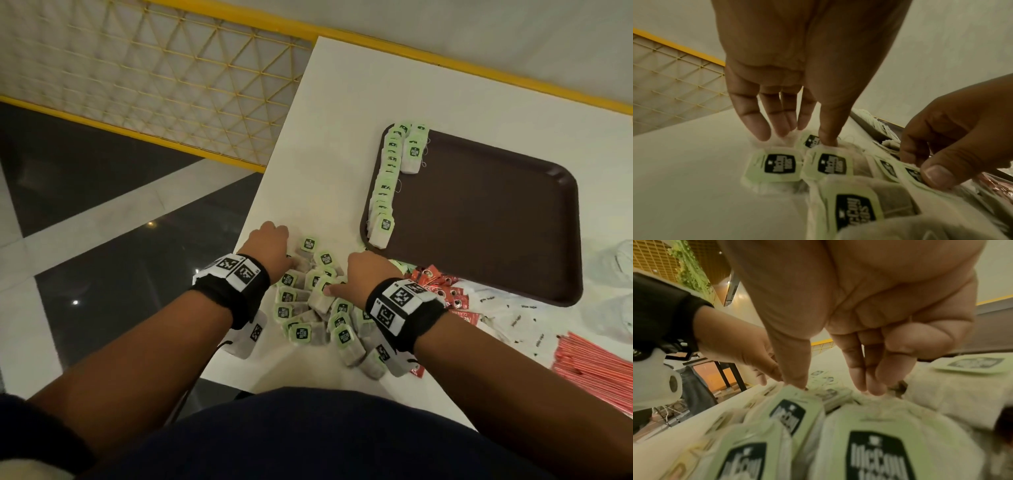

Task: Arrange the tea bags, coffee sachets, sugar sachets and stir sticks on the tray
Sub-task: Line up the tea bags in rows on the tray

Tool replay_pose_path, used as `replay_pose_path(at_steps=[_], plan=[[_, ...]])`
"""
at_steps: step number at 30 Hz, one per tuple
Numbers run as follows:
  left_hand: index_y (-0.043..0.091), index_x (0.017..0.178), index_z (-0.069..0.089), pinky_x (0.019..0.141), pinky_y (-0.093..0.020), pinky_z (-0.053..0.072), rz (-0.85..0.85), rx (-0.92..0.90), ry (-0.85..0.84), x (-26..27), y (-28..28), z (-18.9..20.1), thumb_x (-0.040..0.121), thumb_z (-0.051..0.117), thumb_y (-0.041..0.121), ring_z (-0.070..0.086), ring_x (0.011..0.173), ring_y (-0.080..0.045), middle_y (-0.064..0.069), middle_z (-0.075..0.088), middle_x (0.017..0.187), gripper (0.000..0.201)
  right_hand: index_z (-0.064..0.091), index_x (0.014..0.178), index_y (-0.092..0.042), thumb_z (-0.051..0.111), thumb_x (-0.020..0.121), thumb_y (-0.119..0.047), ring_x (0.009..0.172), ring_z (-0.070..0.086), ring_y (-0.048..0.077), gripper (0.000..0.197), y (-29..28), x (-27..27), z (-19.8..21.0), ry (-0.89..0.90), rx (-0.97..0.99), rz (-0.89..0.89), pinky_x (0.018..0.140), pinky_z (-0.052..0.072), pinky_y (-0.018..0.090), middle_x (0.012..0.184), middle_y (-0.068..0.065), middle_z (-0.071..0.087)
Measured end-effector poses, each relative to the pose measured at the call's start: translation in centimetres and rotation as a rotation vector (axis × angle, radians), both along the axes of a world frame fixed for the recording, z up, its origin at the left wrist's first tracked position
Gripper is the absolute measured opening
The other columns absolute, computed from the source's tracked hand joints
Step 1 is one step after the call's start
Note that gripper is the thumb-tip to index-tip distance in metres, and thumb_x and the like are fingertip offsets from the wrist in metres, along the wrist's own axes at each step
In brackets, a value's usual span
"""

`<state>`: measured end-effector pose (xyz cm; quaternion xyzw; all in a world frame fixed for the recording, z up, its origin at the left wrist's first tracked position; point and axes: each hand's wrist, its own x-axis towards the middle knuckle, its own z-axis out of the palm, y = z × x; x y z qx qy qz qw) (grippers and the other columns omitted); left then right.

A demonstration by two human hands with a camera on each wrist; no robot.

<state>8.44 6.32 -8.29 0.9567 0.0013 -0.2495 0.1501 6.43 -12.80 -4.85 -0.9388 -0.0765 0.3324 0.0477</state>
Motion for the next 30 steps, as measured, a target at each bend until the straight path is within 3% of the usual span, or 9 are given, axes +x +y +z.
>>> replay_pose_path(at_steps=[6, 10, 14, 19, 22, 25, 28, 30], plan=[[0.009, 0.11, 0.056, 0.085, -0.034, 0.042, 0.048, -0.142, 0.019, -0.1, -0.3, -0.4, 0.086, 0.072, 0.024, 0.055, 0.105, -0.029, -0.012, 0.06, 0.115, 0.033, 0.053, 0.098, -0.013, 0.068, 0.081, -0.054, 0.095, 0.061, 0.026, 0.047, 0.7, -0.6, -0.7, -0.018, 0.017, -0.063, 0.069, 0.042, 0.032, 0.105, 0.007, 0.062], [0.011, 0.107, 0.06, 0.082, -0.033, 0.044, 0.053, -0.168, 0.02, -0.1, 0.0, -0.4, 0.084, 0.073, 0.025, 0.056, 0.102, -0.027, -0.009, 0.062, 0.109, 0.03, 0.051, 0.109, -0.014, 0.072, 0.078, -0.052, 0.101, 0.06, 0.028, 0.054, 0.5, -0.9, -1.4, -0.018, 0.076, -0.125, 0.071, 0.042, 0.032, 0.111, 0.005, 0.061], [0.013, 0.097, 0.06, 0.073, -0.03, 0.04, -0.004, -0.202, 0.017, -0.2, 0.3, 0.0, 0.087, 0.069, 0.03, 0.056, 0.091, -0.024, -0.006, 0.06, 0.098, 0.021, 0.049, 0.102, -0.018, 0.074, 0.077, -0.046, 0.096, 0.06, 0.025, 0.045, -0.1, -1.4, -1.5, -0.011, 0.16, -0.208, 0.074, 0.046, 0.033, 0.105, 0.001, 0.061], [0.016, 0.085, 0.052, 0.07, -0.033, 0.045, -0.011, -0.35, -0.005, -0.2, 0.5, 1.2, 0.088, 0.069, 0.032, 0.059, 0.083, -0.022, -0.005, 0.061, 0.092, 0.024, 0.058, 0.102, -0.013, 0.071, 0.078, -0.054, 0.093, 0.059, 0.024, 0.049, -0.7, -1.3, -1.1, 0.023, 0.075, -0.198, 0.076, 0.049, 0.034, 0.099, 0.003, 0.061], [0.013, 0.089, 0.051, 0.064, -0.038, 0.055, 0.049, -0.475, 0.016, -0.2, 0.4, 2.0, 0.091, 0.067, 0.025, 0.07, 0.07, -0.016, -0.006, 0.06, 0.09, 0.021, 0.059, 0.096, -0.015, 0.073, 0.077, -0.053, 0.088, 0.055, 0.021, 0.045, -1.1, -1.2, -1.2, 0.044, 0.108, -0.184, 0.069, 0.04, 0.03, 0.093, 0.001, 0.058], [0.011, 0.095, 0.056, 0.068, -0.038, 0.06, 0.03, -0.486, -0.003, 0.1, 0.5, 2.6, 0.092, 0.064, 0.017, 0.071, 0.071, -0.017, -0.009, 0.062, 0.094, 0.011, 0.059, 0.093, -0.018, 0.074, 0.079, -0.048, 0.086, 0.053, 0.018, 0.036, -1.5, -1.4, -1.0, 0.035, 0.177, -0.178, 0.069, 0.037, 0.028, 0.09, -0.002, 0.056], [0.013, 0.097, 0.06, 0.068, -0.036, 0.059, 0.005, -0.507, 0.002, 0.5, 0.4, 2.9, 0.091, 0.059, 0.01, 0.07, 0.077, -0.023, -0.005, 0.066, 0.092, 0.006, 0.06, 0.095, -0.019, 0.072, 0.083, -0.041, 0.082, 0.053, 0.016, 0.027, -2.2, -1.4, -0.5, -0.001, 0.276, -0.206, 0.063, 0.036, 0.028, 0.084, -0.005, 0.054], [0.015, 0.095, 0.062, 0.063, -0.028, 0.053, -0.007, -0.529, -0.013, 0.8, 0.1, 3.2, 0.091, 0.06, 0.011, 0.065, 0.075, -0.019, 0.001, 0.064, 0.088, 0.006, 0.059, 0.092, -0.021, 0.072, 0.084, -0.036, 0.077, 0.051, 0.015, 0.022, -2.8, -1.1, -0.2, -0.042, 0.345, -0.2, 0.057, 0.033, 0.024, 0.078, -0.008, 0.05]])
